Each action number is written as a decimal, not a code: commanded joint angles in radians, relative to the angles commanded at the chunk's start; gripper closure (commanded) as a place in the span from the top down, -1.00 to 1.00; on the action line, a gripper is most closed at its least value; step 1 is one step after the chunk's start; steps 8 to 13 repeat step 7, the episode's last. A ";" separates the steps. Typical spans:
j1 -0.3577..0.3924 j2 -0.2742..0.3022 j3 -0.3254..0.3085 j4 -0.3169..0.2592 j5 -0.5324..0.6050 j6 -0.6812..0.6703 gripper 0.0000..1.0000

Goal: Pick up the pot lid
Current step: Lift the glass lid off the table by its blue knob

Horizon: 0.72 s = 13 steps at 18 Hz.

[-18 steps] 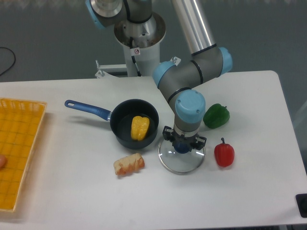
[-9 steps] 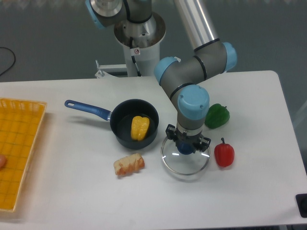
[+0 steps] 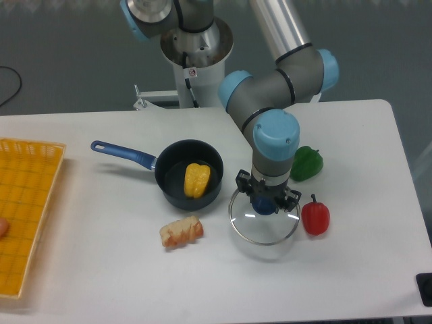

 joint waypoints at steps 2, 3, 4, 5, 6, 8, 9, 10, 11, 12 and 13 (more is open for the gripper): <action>0.000 0.002 -0.005 0.000 0.002 0.000 -0.10; 0.000 0.002 -0.008 0.002 0.002 0.000 -0.10; 0.000 0.003 -0.008 0.002 0.002 0.000 -0.10; 0.002 0.003 -0.006 0.002 0.002 0.000 -0.10; 0.000 0.003 -0.005 0.002 0.002 0.000 -0.10; 0.000 0.003 -0.005 0.002 0.002 0.000 -0.10; 0.000 0.003 -0.005 0.002 0.002 0.000 -0.10; 0.000 0.003 -0.005 0.002 0.002 0.000 -0.10; 0.000 0.003 -0.005 0.002 0.002 0.000 -0.10; 0.000 0.003 -0.005 0.002 0.002 0.000 -0.10; 0.000 0.003 -0.005 0.002 0.002 0.000 -0.10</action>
